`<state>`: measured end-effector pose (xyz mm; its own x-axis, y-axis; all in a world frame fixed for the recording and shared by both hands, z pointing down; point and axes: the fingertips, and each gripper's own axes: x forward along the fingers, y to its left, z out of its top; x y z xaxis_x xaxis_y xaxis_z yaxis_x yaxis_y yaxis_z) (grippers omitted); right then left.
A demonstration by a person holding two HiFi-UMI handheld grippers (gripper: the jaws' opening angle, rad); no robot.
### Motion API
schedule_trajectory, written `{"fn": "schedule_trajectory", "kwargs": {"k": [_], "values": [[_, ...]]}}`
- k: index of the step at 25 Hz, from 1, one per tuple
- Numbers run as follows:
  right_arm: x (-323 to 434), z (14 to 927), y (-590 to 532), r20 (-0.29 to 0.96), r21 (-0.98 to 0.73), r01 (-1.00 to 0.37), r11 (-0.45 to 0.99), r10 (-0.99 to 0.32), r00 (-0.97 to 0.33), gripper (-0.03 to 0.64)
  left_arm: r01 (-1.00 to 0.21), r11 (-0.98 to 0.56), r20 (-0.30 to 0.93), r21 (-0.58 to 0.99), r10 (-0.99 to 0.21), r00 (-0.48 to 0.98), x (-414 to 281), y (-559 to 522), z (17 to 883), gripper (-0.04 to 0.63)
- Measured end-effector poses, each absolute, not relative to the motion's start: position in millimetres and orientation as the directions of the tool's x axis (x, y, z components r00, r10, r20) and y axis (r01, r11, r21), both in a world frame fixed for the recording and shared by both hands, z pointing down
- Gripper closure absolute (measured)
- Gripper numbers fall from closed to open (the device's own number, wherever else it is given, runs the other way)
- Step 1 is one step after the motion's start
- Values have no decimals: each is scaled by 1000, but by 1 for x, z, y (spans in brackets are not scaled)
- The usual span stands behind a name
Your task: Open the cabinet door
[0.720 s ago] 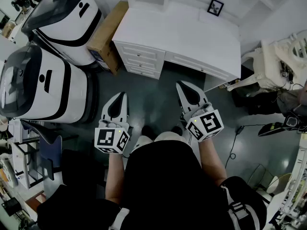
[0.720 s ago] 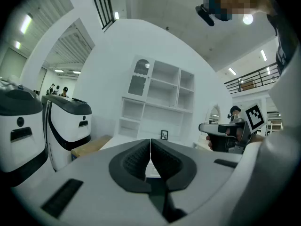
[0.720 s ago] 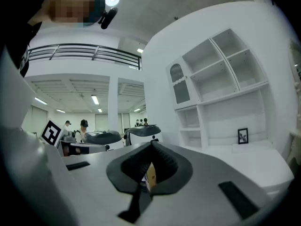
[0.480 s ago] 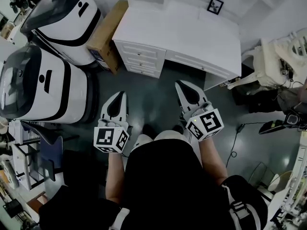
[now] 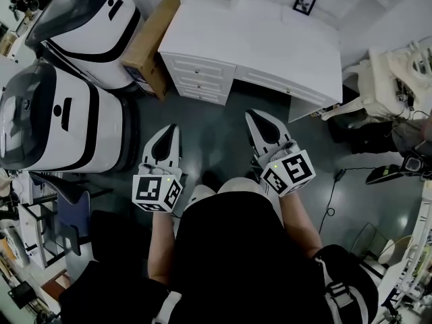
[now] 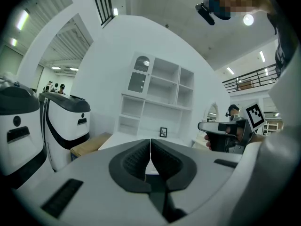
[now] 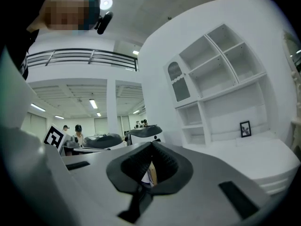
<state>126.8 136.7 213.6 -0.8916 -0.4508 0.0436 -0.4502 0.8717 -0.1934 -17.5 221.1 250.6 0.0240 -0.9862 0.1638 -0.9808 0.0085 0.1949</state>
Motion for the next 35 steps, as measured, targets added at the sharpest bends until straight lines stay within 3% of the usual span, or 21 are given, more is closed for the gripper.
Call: {"fn": "schedule_trajectory", "kwargs": {"k": [15, 35], "values": [[138, 244, 81, 134, -216, -498, 840, -480, -867, 601, -970, 31, 236, 241, -971, 27, -12, 173, 287, 572], [135, 277, -19, 196, -265, -342, 902, -297, -935, 601, -935, 144, 327, 325, -944, -31, 27, 57, 322, 572]]}}
